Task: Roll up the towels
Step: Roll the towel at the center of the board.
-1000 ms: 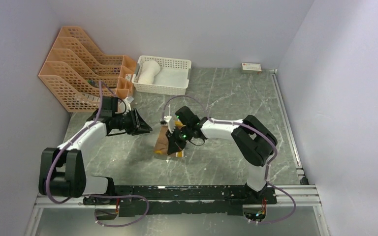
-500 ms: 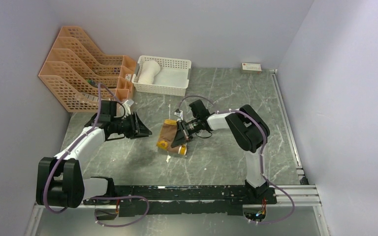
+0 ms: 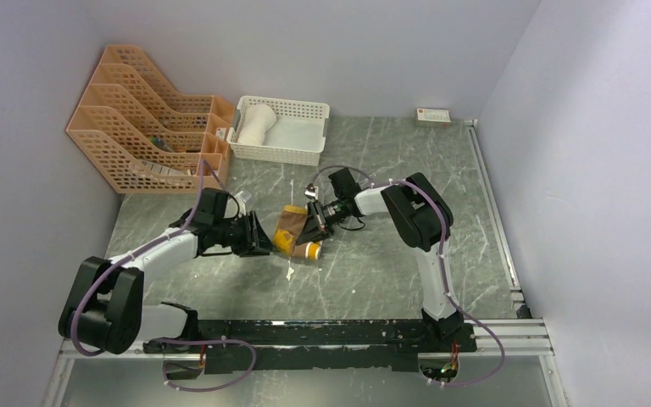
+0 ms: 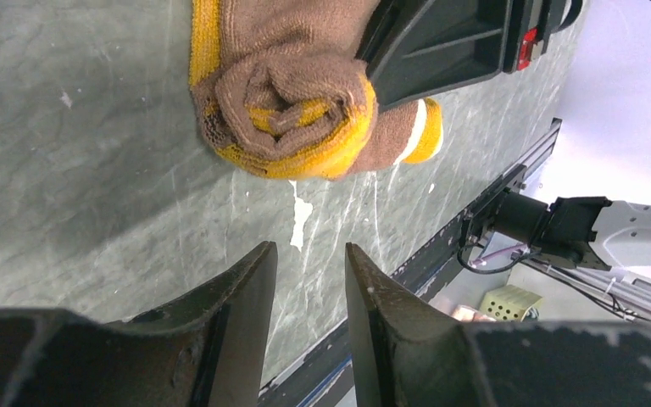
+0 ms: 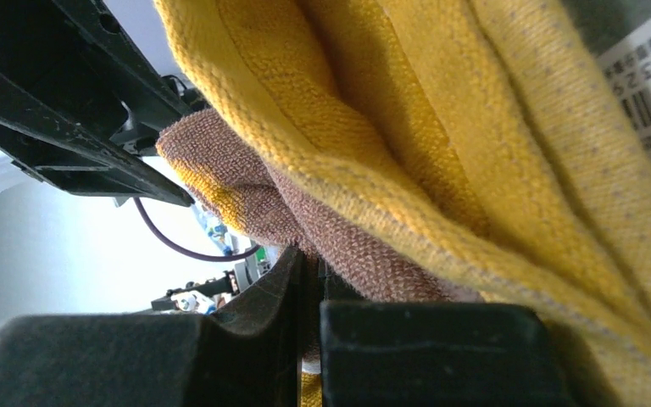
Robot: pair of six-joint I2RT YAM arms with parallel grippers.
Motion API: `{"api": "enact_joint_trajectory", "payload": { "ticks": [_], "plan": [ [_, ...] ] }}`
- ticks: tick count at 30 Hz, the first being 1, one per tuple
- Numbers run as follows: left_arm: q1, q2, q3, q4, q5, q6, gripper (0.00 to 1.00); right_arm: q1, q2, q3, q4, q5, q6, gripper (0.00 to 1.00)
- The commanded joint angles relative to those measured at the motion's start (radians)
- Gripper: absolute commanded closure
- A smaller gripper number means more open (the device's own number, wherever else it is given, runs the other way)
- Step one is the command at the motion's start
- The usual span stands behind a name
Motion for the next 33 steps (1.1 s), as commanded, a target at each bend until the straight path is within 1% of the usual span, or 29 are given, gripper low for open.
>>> {"api": "enact_joint_trajectory", "payload": {
  "ticks": [1, 4, 10, 14, 21, 24, 25, 26, 28, 29, 30, 31, 33],
  "plan": [
    [-0.029, 0.034, -0.029, 0.164, -0.046, -0.075, 0.52, -0.008, 0.028, 0.01, -0.016, 0.036, -0.002, 1.0],
    [-0.034, 0.063, -0.032, 0.232, -0.043, -0.099, 0.51, -0.007, 0.035, 0.018, -0.042, 0.044, -0.02, 1.0],
    [-0.05, 0.141, -0.008, 0.318, -0.043, -0.104, 0.5, -0.008, 0.046, 0.038, -0.082, 0.059, -0.047, 1.0],
    [-0.057, 0.213, 0.026, 0.325, -0.04, -0.086, 0.5, -0.007, 0.051, 0.045, -0.097, 0.062, -0.059, 1.0],
    [-0.059, 0.287, 0.048, 0.284, -0.095, -0.086, 0.51, -0.007, 0.051, 0.048, -0.123, 0.079, -0.076, 1.0],
    [-0.059, 0.339, 0.061, 0.261, -0.104, -0.09, 0.51, -0.003, 0.047, 0.102, -0.234, 0.163, -0.16, 1.0],
    [-0.059, 0.354, 0.066, 0.254, -0.104, -0.089, 0.51, 0.002, 0.04, 0.13, -0.289, 0.228, -0.199, 0.98],
    [-0.059, 0.367, 0.07, 0.25, -0.103, -0.091, 0.52, 0.008, 0.027, 0.154, -0.353, 0.29, -0.233, 0.87],
    [-0.059, 0.386, 0.076, 0.244, -0.103, -0.091, 0.52, 0.021, -0.015, 0.196, -0.419, 0.419, -0.282, 0.64],
    [-0.059, 0.392, 0.079, 0.239, -0.105, -0.09, 0.52, 0.029, -0.04, 0.213, -0.442, 0.484, -0.306, 0.23],
    [-0.059, 0.399, 0.082, 0.234, -0.107, -0.089, 0.52, 0.038, -0.069, 0.231, -0.466, 0.543, -0.333, 0.03],
    [-0.059, 0.405, 0.084, 0.227, -0.108, -0.088, 0.52, 0.05, -0.097, 0.247, -0.492, 0.609, -0.36, 0.0],
    [-0.059, 0.416, 0.09, 0.216, -0.107, -0.081, 0.52, 0.075, -0.161, 0.262, -0.521, 0.754, -0.404, 0.0]
  ]
}}
